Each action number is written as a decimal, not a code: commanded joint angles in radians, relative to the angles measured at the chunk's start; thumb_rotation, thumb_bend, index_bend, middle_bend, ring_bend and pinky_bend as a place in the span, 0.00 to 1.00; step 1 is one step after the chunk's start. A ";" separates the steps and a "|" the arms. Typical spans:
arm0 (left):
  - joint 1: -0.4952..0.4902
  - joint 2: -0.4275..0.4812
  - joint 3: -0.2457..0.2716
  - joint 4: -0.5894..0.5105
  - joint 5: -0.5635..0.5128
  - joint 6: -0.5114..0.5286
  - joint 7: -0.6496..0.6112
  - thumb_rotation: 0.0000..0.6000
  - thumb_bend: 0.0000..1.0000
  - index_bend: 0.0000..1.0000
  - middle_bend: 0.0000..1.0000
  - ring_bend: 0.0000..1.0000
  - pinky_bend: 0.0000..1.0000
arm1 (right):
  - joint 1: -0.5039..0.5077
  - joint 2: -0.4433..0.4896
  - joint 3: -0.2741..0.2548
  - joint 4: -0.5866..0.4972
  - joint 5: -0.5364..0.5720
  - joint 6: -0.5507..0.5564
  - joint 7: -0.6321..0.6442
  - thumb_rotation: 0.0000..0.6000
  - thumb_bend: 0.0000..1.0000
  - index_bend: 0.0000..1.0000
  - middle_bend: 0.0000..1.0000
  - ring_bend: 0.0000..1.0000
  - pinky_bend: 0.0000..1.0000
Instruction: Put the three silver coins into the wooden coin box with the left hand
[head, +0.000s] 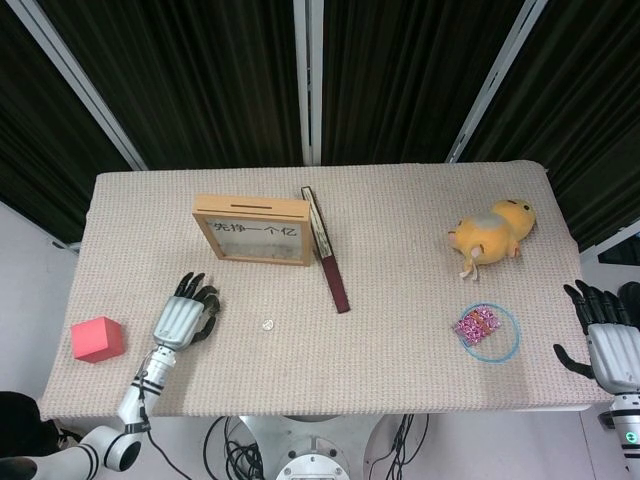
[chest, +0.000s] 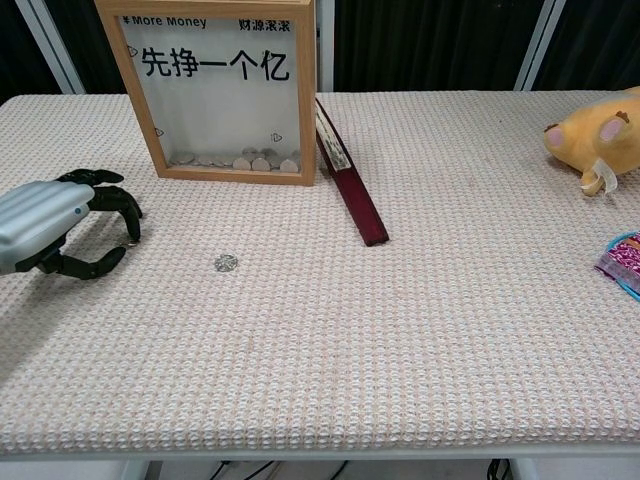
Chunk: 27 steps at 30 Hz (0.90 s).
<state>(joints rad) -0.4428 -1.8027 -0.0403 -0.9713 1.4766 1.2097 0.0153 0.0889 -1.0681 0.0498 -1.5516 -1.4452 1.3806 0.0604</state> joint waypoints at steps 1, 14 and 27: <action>0.000 0.000 -0.001 0.000 -0.001 -0.002 0.001 1.00 0.30 0.42 0.24 0.05 0.01 | 0.000 0.000 0.000 0.000 0.000 0.000 0.000 1.00 0.22 0.00 0.00 0.00 0.00; -0.012 -0.014 -0.013 0.025 0.001 -0.002 -0.012 1.00 0.30 0.44 0.24 0.04 0.00 | 0.000 0.001 0.000 -0.003 0.002 -0.001 -0.004 1.00 0.23 0.00 0.00 0.00 0.00; -0.009 -0.053 -0.016 0.103 0.030 0.062 -0.027 1.00 0.30 0.45 0.26 0.04 0.01 | 0.001 0.004 0.000 -0.009 0.001 -0.003 -0.009 1.00 0.23 0.00 0.00 0.00 0.00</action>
<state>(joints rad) -0.4528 -1.8494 -0.0567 -0.8780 1.5016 1.2637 -0.0091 0.0898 -1.0641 0.0496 -1.5603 -1.4438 1.3781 0.0514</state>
